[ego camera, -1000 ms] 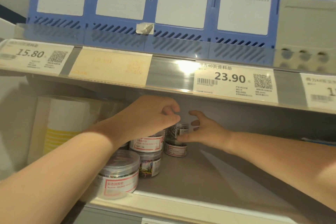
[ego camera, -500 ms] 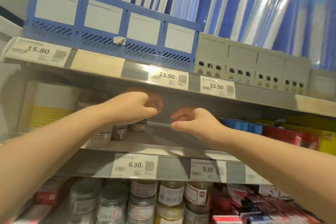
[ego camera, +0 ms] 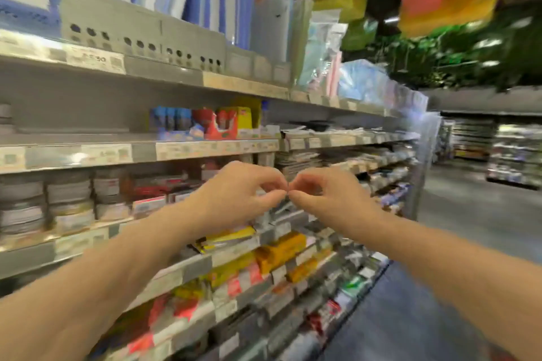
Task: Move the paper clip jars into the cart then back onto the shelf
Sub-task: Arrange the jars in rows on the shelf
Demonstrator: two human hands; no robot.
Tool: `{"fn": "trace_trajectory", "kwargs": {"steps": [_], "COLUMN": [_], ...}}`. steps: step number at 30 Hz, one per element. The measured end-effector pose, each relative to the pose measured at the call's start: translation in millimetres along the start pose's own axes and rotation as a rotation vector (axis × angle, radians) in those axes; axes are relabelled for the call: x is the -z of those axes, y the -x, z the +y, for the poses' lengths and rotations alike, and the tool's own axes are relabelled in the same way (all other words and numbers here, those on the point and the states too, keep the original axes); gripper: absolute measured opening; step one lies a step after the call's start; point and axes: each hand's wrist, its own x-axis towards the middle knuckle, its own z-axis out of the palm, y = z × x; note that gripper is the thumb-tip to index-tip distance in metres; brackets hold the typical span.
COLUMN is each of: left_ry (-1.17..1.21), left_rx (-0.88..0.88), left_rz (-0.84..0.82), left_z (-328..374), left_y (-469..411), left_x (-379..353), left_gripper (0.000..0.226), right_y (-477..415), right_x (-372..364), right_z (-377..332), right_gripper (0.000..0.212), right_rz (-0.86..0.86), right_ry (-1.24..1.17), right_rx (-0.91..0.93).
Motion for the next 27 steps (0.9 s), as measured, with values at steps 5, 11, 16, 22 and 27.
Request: {"fn": "trace_trajectory", "kwargs": {"steps": [5,11,16,22,27], "left_ry": [0.245,0.464,0.581,0.619,0.619], "left_rx": [-0.101,-0.260,-0.350,-0.274,-0.218], "left_rz": [-0.029,-0.047,-0.135,-0.295,-0.474], "left_z": [100,195,251,300,320], "left_y": [-43,-95,-140,-162,-155], "left_x": [-111,-236,-343,-487,-583], "left_gripper": [0.008,0.013,0.013,0.014,0.014], "right_y": [113,217,282,357,413], "right_x": [56,108,132,114,83], "right_z": [83,172,256,373,444], "right_gripper": [0.012,0.006,0.010,0.011,0.012], "right_rz": [0.114,0.307,0.417,0.567,0.597], "right_ry": [0.108,0.203,0.205,0.138,0.071], "right_rx": [-0.230,-0.450,-0.650,-0.935,-1.102]}}
